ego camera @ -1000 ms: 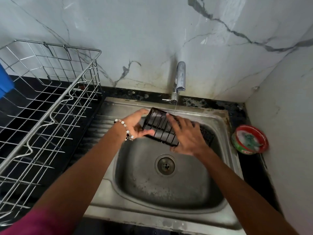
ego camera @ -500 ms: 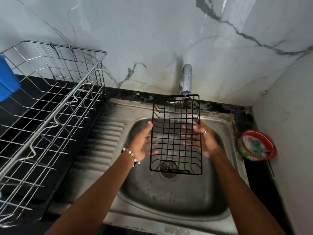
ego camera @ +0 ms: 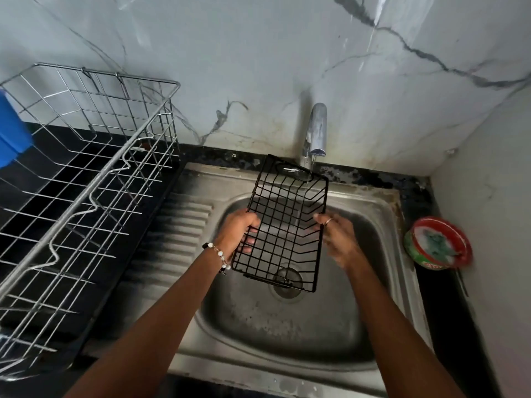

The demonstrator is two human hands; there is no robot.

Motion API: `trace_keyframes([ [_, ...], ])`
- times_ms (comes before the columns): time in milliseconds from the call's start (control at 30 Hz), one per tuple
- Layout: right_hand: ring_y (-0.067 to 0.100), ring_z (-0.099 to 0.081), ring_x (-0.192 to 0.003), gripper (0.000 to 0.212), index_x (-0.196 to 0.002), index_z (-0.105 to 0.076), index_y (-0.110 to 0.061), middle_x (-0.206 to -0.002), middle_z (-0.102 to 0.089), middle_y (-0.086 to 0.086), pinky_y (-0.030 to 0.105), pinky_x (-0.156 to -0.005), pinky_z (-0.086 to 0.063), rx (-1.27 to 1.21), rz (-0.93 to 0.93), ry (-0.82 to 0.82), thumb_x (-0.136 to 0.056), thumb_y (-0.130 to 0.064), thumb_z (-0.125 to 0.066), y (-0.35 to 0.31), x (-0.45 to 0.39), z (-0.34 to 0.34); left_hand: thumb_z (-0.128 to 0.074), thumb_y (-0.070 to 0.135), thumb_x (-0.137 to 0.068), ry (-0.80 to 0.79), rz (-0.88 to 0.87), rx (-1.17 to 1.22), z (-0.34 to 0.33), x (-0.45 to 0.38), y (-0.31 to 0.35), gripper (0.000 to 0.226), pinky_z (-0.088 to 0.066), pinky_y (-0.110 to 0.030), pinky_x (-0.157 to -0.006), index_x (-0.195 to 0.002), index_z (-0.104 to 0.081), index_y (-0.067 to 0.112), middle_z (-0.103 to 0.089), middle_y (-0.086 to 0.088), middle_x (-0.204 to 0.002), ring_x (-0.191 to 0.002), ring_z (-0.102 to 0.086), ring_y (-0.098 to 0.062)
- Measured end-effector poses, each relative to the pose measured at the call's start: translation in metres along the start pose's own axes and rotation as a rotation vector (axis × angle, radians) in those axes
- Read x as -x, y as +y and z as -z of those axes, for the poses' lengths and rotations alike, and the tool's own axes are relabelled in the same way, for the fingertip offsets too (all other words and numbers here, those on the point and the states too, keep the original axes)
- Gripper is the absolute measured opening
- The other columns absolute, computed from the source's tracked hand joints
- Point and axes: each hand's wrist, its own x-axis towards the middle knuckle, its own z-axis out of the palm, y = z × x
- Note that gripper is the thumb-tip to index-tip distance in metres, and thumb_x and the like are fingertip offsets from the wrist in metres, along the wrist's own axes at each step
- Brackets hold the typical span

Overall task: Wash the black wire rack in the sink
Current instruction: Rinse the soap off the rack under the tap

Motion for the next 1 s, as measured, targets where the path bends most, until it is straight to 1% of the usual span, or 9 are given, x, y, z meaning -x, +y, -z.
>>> trace_keyframes([
  [67,0.011,-0.059,-0.099,0.032,-0.118,-0.062,-0.013,-0.108,-0.064,-0.002,0.028,-0.09,-0.05,0.159,0.127,0.224,-0.086,-0.014,-0.068,-0.011,-0.002,-0.007,-0.051,0.015,-0.09,0.01,0.014,0.011,0.004,0.0,-0.004,0.011,-0.046,-0.033,-0.06,-0.082,-0.058,0.019,-0.058,-0.006,-0.082,-0.064,-0.054,-0.021],
  [133,0.008,-0.058,-0.094,0.028,-0.113,-0.065,-0.014,-0.109,-0.064,0.0,0.028,-0.094,-0.05,0.292,0.349,0.407,-0.086,-0.007,-0.066,-0.023,0.001,-0.014,-0.05,0.015,-0.091,0.002,0.033,0.034,0.005,0.002,-0.009,0.013,-0.05,-0.038,-0.068,-0.083,-0.058,0.021,-0.061,-0.006,-0.084,-0.07,-0.057,-0.024],
  [167,0.009,-0.06,-0.091,0.024,-0.109,-0.068,-0.012,-0.107,-0.066,0.003,0.028,-0.092,-0.052,0.34,0.468,0.428,-0.086,-0.003,-0.064,-0.028,0.002,-0.018,-0.049,0.016,-0.092,-0.012,0.05,0.049,0.004,0.004,-0.011,0.013,-0.05,-0.038,-0.07,-0.085,-0.059,0.021,-0.062,-0.007,-0.086,-0.071,-0.059,-0.024],
  [233,0.011,-0.064,-0.089,0.021,-0.1,-0.071,-0.011,-0.1,-0.07,0.003,0.025,-0.088,-0.053,0.349,0.589,0.347,-0.087,0.003,-0.061,-0.036,0.002,-0.023,-0.049,0.018,-0.092,-0.038,0.08,0.084,-0.002,0.007,-0.014,0.014,-0.051,-0.037,-0.069,-0.085,-0.061,0.019,-0.065,-0.01,-0.09,-0.071,-0.061,-0.024],
  [333,0.016,-0.067,-0.087,0.033,-0.085,-0.068,-0.016,-0.088,-0.069,0.001,0.027,-0.084,-0.055,0.276,0.471,0.16,-0.089,0.012,-0.052,-0.045,0.0,-0.027,-0.049,0.017,-0.092,-0.07,0.123,0.112,-0.013,0.008,-0.016,0.015,-0.051,-0.036,-0.069,-0.084,-0.061,0.018,-0.065,-0.013,-0.094,-0.074,-0.061,-0.026],
  [400,0.02,-0.067,-0.086,0.04,-0.079,-0.064,-0.016,-0.085,-0.066,0.002,0.029,-0.08,-0.057,0.238,0.397,0.116,-0.089,0.017,-0.045,-0.047,-0.002,-0.023,-0.048,0.014,-0.092,-0.092,0.125,0.109,-0.017,0.009,-0.016,0.016,-0.051,-0.037,-0.07,-0.082,-0.059,0.018,-0.064,-0.013,-0.094,-0.074,-0.061,-0.027],
  [567,0.026,-0.067,-0.089,0.036,-0.084,-0.063,-0.006,-0.09,-0.064,0.009,0.022,-0.073,-0.058,0.238,0.37,0.149,-0.089,0.021,-0.04,-0.049,-0.002,-0.008,-0.051,0.014,-0.09,-0.109,0.108,0.082,-0.022,0.007,-0.017,0.014,-0.051,-0.037,-0.07,-0.082,-0.059,0.021,-0.064,-0.013,-0.096,-0.077,-0.061,-0.027],
  [733,0.025,-0.068,-0.09,0.035,-0.091,-0.065,-0.007,-0.089,-0.066,0.007,0.034,-0.083,-0.058,0.327,0.413,0.175,-0.087,0.02,-0.041,-0.05,-0.006,-0.001,-0.049,0.014,-0.091,-0.159,0.098,0.064,-0.03,0.005,-0.013,0.015,-0.051,-0.036,-0.069,-0.084,-0.059,0.022,-0.064,-0.009,-0.092,-0.079,-0.06,-0.028],
  [1000,0.027,-0.068,-0.09,0.032,-0.096,-0.067,-0.005,-0.086,-0.065,0.004,0.038,-0.085,-0.057,0.45,0.461,0.177,-0.087,0.018,-0.046,-0.053,-0.01,0.003,-0.049,0.015,-0.091,-0.197,0.064,0.029,-0.04,-0.002,0.001,0.014,-0.048,-0.032,-0.072,-0.085,-0.058,0.024,-0.064,-0.007,-0.095,-0.074,-0.059,-0.022],
])
